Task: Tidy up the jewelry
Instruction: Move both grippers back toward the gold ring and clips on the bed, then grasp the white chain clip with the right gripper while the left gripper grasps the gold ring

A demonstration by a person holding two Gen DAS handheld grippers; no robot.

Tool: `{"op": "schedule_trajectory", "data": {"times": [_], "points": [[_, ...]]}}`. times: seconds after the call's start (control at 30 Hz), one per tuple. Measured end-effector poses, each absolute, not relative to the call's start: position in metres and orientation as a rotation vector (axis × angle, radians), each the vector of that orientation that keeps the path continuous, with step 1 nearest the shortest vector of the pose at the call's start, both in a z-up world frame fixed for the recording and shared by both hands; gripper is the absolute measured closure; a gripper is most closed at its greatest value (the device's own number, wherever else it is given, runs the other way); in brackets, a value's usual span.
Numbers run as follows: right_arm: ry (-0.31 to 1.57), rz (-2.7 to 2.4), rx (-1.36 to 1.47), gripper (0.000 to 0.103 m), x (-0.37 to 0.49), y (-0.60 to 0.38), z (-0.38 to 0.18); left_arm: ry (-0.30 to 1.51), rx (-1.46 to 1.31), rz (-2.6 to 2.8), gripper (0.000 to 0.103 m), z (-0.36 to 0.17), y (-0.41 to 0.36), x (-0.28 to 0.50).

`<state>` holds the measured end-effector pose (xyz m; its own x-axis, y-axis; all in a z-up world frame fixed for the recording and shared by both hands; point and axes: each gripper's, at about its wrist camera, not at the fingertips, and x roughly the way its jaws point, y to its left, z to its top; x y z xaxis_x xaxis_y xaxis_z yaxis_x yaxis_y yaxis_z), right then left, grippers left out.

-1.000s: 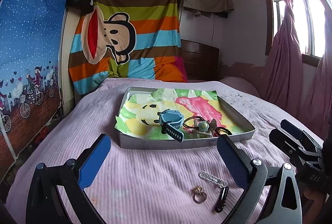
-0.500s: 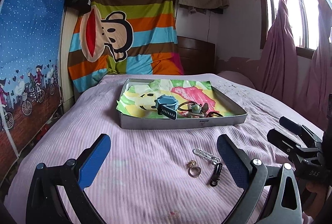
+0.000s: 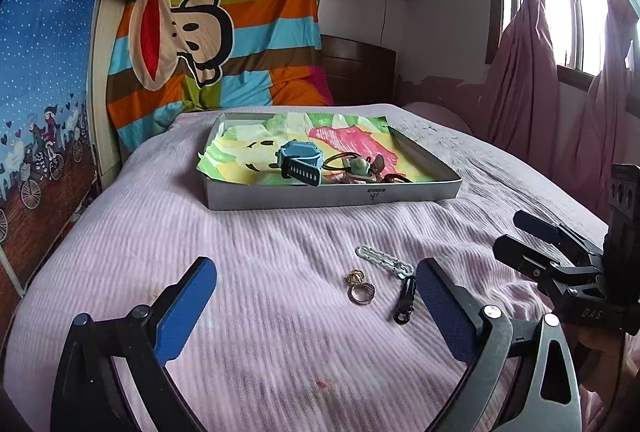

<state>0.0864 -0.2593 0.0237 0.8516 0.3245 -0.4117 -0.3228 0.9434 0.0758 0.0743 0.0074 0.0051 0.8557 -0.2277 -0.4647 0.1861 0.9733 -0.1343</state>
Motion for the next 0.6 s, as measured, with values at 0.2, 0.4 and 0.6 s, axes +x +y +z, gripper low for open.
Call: {"op": "schedule_trajectory", "data": {"times": [0.2, 0.4, 0.6], "points": [[0.495, 0.376, -0.014, 0.042, 0.096, -0.251, 0.011, 0.575, -0.095, -0.301, 0.027, -0.005, 0.002, 0.084], [0.552, 0.41, -0.02, 0.068, 0.106, -0.245, 0.001, 0.671, -0.105, -0.388, 0.052, -0.015, -0.008, 0.099], [0.589, 0.444, -0.035, 0.075, 0.116, -0.237, -0.004, 0.76, -0.106, -0.429, 0.064, -0.027, -0.019, 0.113]]}}
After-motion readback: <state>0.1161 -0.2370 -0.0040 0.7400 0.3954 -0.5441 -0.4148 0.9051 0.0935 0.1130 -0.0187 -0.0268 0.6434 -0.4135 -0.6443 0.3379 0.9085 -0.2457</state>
